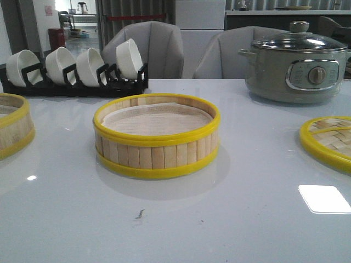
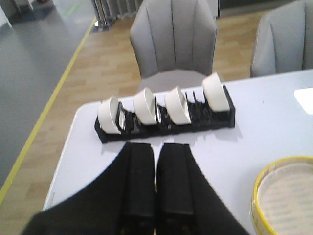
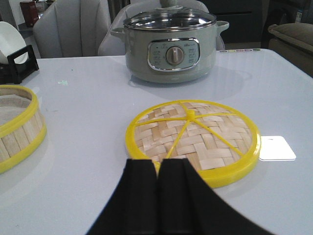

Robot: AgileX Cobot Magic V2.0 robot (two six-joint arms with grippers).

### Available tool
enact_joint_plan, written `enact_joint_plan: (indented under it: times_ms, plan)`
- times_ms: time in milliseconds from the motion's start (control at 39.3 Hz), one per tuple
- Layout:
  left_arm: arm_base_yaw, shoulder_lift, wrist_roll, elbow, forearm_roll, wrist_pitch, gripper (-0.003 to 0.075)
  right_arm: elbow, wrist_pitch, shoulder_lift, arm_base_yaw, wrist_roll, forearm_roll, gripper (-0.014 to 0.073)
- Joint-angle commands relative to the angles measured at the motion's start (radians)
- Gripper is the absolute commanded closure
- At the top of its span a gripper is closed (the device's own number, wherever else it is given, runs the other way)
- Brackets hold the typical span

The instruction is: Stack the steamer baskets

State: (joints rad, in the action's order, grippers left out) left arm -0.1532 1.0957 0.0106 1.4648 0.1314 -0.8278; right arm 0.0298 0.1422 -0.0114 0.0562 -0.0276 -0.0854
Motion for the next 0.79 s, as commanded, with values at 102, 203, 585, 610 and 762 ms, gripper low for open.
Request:
enact_joint_plan:
  times_ms: [102, 203, 585, 610, 762]
  plan:
    - [-0.005, 0.045, -0.001, 0.046, -0.023, 0.002, 0.0636, -0.015, -0.083, -0.021, 0.0, 0.001, 0.012, 0.0528]
    - [-0.005, 0.049, -0.001, 0.044, -0.025, -0.013, 0.0635, -0.015, -0.083, -0.021, 0.0, 0.001, 0.012, 0.0528]
    - [-0.005, 0.079, -0.001, 0.044, -0.069, 0.006, 0.0636, -0.015, -0.083, -0.021, 0.0, 0.001, 0.012, 0.0528]
    - [-0.005, 0.081, -0.001, 0.044, -0.069, 0.006, 0.0635, -0.015, -0.083, -0.021, 0.0, 0.001, 0.012, 0.0528]
    - [-0.005, 0.083, -0.001, 0.044, -0.069, 0.009, 0.0636, -0.015, -0.083, -0.02, 0.0, 0.001, 0.012, 0.0528]
